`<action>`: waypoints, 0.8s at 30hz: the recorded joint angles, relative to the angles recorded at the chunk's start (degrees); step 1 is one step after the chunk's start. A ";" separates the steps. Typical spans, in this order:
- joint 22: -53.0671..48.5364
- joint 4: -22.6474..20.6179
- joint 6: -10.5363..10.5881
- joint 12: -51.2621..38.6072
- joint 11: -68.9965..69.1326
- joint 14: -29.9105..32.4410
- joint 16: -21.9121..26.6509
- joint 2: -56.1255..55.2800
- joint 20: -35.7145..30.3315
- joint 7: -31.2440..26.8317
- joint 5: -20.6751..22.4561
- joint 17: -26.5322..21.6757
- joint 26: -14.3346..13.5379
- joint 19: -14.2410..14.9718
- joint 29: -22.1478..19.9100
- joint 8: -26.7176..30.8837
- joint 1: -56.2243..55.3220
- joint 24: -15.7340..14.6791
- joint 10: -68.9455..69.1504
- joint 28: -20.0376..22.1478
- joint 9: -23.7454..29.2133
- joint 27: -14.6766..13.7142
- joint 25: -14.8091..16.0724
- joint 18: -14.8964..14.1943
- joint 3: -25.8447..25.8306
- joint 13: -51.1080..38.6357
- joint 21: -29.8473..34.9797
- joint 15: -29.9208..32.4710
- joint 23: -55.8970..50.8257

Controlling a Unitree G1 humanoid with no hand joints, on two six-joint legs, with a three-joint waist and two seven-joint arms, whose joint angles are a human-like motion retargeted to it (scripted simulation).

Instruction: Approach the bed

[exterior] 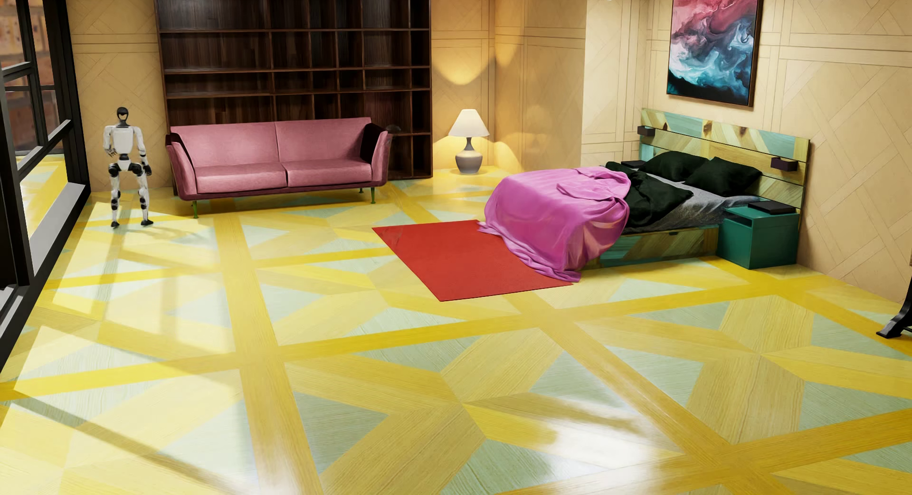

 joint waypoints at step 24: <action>2.33 23.98 -5.06 3.51 20.30 11.84 2.34 10.39 7.95 41.07 -26.14 1.26 1.97 1.86 -3.01 -29.00 6.30 15.30 -21.02 6.41 -3.79 5.51 -1.68 -7.55 -3.33 2.90 -8.02 -23.85 -13.36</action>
